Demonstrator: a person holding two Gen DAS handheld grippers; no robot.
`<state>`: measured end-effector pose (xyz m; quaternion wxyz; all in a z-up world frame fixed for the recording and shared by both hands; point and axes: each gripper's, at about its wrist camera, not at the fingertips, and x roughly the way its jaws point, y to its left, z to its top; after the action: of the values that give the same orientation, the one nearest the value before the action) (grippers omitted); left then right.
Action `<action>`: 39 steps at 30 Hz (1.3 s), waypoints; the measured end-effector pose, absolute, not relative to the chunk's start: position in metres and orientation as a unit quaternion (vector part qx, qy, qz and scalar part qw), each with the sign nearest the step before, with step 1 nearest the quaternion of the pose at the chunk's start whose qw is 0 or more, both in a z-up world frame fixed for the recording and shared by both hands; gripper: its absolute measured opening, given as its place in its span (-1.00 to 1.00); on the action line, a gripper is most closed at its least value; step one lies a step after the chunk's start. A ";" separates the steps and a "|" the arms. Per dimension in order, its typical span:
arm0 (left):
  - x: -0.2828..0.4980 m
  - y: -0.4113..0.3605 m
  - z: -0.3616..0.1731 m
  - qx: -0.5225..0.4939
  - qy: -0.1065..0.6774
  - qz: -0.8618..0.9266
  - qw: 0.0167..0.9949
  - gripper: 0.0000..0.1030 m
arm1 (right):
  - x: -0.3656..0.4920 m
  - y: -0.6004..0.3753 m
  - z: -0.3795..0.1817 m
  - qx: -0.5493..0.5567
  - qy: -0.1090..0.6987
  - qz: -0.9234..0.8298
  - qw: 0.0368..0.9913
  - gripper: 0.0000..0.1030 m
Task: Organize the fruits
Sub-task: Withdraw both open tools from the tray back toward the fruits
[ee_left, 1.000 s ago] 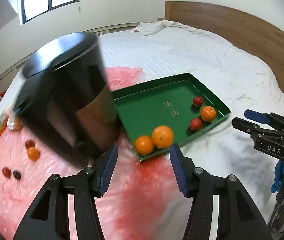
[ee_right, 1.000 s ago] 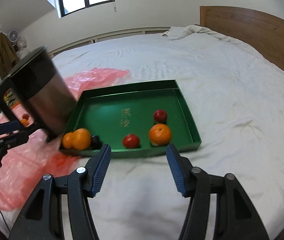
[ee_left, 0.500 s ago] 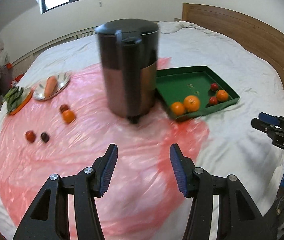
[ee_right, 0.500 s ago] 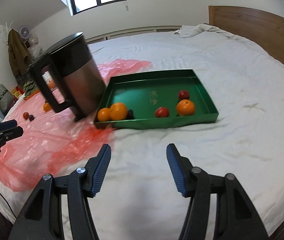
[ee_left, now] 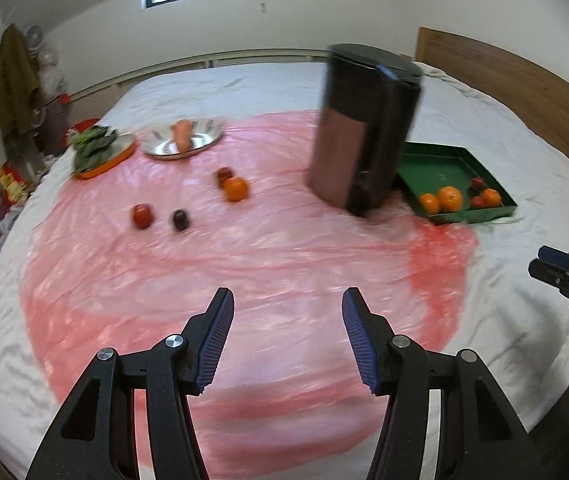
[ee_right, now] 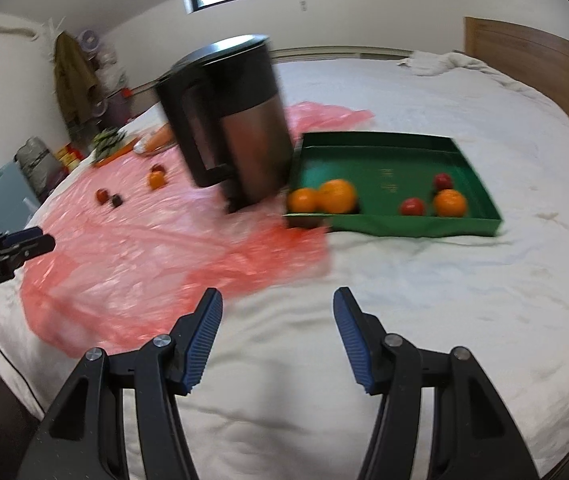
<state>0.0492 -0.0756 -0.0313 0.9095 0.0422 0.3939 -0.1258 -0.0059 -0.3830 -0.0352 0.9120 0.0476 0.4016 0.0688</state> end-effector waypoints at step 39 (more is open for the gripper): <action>0.052 0.074 -0.054 -0.018 0.415 0.015 0.909 0.05 | 0.074 -0.126 -0.040 -0.020 0.400 0.266 0.877 0.74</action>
<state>0.0519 0.0744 -0.0542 0.9095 -0.0182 0.4151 0.0147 0.0737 -0.1258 -0.0403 0.8766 -0.0196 0.4002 0.2665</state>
